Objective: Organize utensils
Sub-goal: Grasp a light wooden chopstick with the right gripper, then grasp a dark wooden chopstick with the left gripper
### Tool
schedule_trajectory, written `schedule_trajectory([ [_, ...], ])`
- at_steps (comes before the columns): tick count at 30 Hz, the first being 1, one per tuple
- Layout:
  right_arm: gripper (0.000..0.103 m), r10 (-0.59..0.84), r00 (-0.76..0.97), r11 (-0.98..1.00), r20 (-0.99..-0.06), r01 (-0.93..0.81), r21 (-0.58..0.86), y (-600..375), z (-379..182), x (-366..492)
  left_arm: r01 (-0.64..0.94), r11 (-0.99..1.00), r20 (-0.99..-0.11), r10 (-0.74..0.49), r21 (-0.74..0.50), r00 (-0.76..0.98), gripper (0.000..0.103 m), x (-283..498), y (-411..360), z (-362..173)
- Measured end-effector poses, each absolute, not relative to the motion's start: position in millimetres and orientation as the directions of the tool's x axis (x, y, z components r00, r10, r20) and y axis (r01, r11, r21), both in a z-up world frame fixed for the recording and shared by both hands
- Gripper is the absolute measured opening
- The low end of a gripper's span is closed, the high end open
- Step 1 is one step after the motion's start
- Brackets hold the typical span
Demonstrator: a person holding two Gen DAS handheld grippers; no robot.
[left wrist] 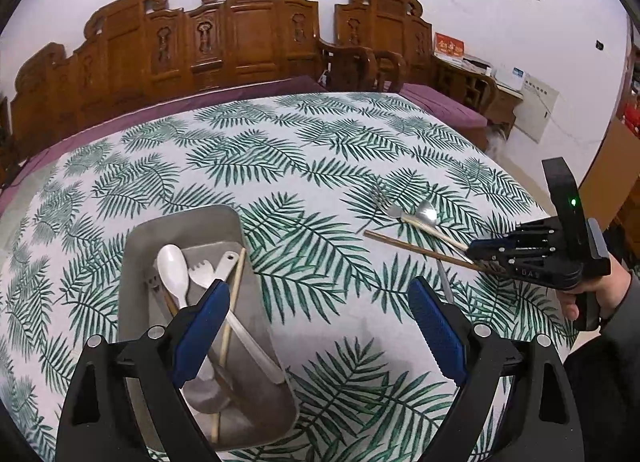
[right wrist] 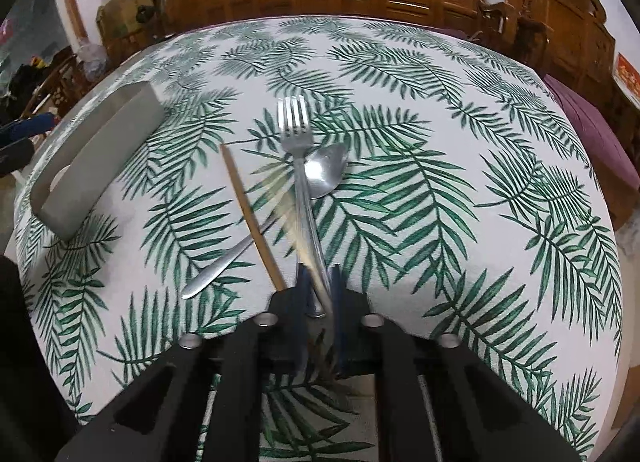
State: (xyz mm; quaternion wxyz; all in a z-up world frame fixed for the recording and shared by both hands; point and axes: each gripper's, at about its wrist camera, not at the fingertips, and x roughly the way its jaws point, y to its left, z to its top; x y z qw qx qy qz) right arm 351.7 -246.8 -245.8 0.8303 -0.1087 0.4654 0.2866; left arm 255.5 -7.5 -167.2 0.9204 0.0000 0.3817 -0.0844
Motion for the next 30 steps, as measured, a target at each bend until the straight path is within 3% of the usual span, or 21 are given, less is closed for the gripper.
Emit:
schedule_trajectory([
  [10, 0.006, 0.445, 0.453, 0.822, -0.772, -0.550, 0.151, -260.6, -223.7, 353.2, 0.146, 0.989, -0.731, -0.125, -0.035, 0.671, 0.087, 254.6, -35.2, -173.7],
  [30, 0.006, 0.431, 0.514, 0.880, -0.742, -0.420, 0.220, -291.6, -225.0, 372.8, 0.233, 0.972, -0.819, -0.151, -0.022, 0.553, 0.085, 301.7, -149.2, -227.1],
])
